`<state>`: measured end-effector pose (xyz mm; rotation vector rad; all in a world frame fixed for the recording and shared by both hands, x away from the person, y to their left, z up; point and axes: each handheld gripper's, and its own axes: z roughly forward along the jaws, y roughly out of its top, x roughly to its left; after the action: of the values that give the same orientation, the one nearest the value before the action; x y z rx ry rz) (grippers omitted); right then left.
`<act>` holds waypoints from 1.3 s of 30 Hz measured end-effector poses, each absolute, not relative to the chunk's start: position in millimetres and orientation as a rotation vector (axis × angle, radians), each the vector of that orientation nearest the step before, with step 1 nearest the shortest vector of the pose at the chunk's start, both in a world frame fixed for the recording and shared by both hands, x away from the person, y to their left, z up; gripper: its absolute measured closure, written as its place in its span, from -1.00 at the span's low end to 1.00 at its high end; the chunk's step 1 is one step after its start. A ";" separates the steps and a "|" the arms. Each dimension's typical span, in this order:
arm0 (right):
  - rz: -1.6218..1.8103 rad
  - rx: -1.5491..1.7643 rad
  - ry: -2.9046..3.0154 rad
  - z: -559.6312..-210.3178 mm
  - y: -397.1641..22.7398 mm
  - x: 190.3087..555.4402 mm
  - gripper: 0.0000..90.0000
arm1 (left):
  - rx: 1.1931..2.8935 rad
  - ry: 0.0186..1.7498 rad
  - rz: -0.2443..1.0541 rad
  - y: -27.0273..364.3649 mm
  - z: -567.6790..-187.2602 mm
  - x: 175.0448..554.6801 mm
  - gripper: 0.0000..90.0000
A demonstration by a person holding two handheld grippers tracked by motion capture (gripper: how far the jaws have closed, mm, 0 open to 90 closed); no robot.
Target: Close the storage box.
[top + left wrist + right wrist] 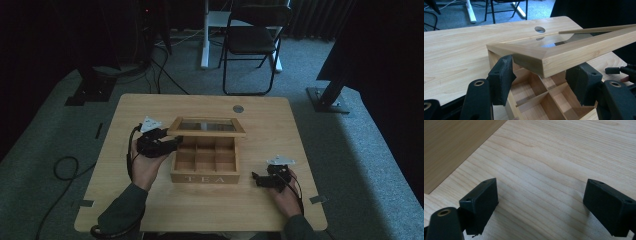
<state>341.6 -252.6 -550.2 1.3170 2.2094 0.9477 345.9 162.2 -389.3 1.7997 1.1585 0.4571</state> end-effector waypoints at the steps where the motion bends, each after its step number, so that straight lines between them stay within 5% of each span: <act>1: 0.948 1.315 2.209 -550.3 -252.7 341.7 -0.73 | 1.799 1.159 0.457 162.0 -389.4 345.7 -0.12; 39: 0.950 1.314 2.211 -550.4 -252.1 342.7 -0.73 | 1.795 1.133 0.420 168.3 -408.3 332.1 -0.15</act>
<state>342.7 -252.1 -550.4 1.3136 2.2107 0.9499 332.1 168.3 -408.3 1.7946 1.1332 0.4196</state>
